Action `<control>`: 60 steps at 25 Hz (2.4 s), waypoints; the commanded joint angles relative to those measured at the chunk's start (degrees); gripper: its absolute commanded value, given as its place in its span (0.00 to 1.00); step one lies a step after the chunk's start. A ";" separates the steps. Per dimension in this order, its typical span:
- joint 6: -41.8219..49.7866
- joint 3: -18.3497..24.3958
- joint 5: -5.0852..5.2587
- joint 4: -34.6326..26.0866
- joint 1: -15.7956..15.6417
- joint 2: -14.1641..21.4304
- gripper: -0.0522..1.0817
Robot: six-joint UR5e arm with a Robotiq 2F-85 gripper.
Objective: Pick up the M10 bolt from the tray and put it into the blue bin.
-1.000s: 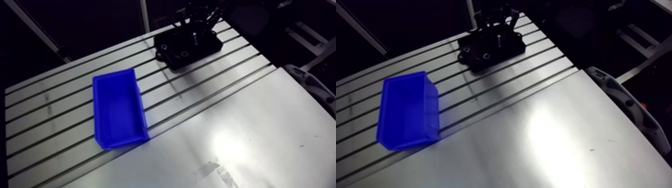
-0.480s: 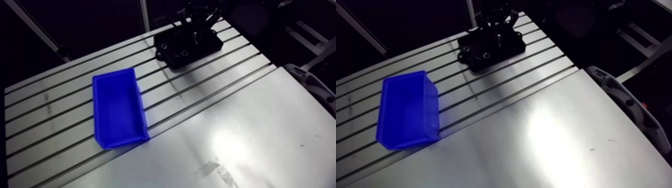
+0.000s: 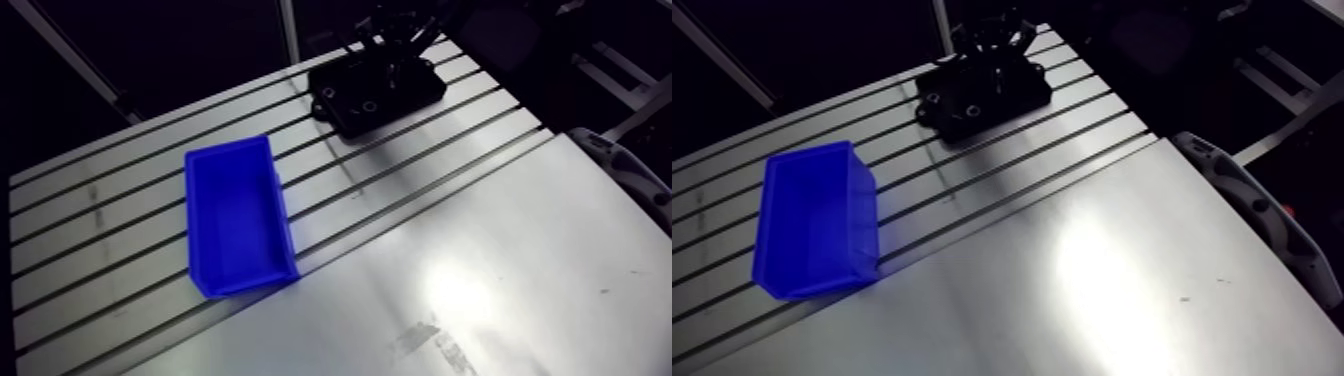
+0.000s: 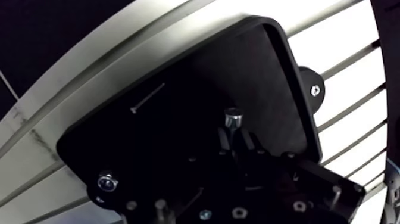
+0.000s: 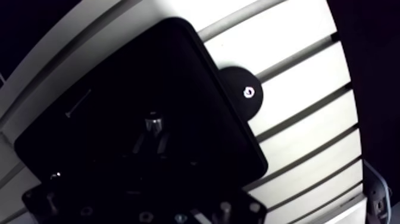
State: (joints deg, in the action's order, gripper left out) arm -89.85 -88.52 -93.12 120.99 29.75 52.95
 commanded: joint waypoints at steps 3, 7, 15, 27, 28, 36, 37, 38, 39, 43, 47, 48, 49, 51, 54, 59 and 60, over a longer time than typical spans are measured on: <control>-0.01 0.06 0.00 0.00 -0.04 0.00 0.73; -0.01 -0.03 0.00 0.00 -0.04 0.00 0.73; -0.01 0.33 0.09 -0.09 -0.04 0.35 0.87; -1.33 2.70 0.44 -3.61 -0.47 7.29 0.95; -1.95 3.75 0.62 -6.07 -0.56 8.00 0.94; -2.47 7.80 1.23 -13.98 -2.32 12.66 0.92; -2.47 7.97 1.23 -14.07 -2.41 13.54 0.91; -2.47 8.15 1.23 -14.16 -2.50 14.24 0.91; -2.47 8.24 1.23 -14.33 -2.85 14.94 0.90; -5.20 8.41 1.32 -17.14 -5.75 17.23 0.88; -9.51 8.68 4.05 -21.10 -7.51 19.60 0.89; -11.79 8.68 4.84 -21.45 -7.68 20.48 0.88; -14.08 8.77 5.54 -21.80 -8.12 21.27 0.88; -16.98 9.03 6.51 -22.86 -8.56 22.85 0.89; -21.11 9.47 6.59 -26.55 -10.41 24.88 0.88; -29.73 8.85 6.59 -27.69 -13.75 25.32 0.89; -31.93 8.68 6.59 -28.31 -14.19 25.67 0.89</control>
State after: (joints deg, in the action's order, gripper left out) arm -108.96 -79.51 -87.33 96.62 19.80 76.05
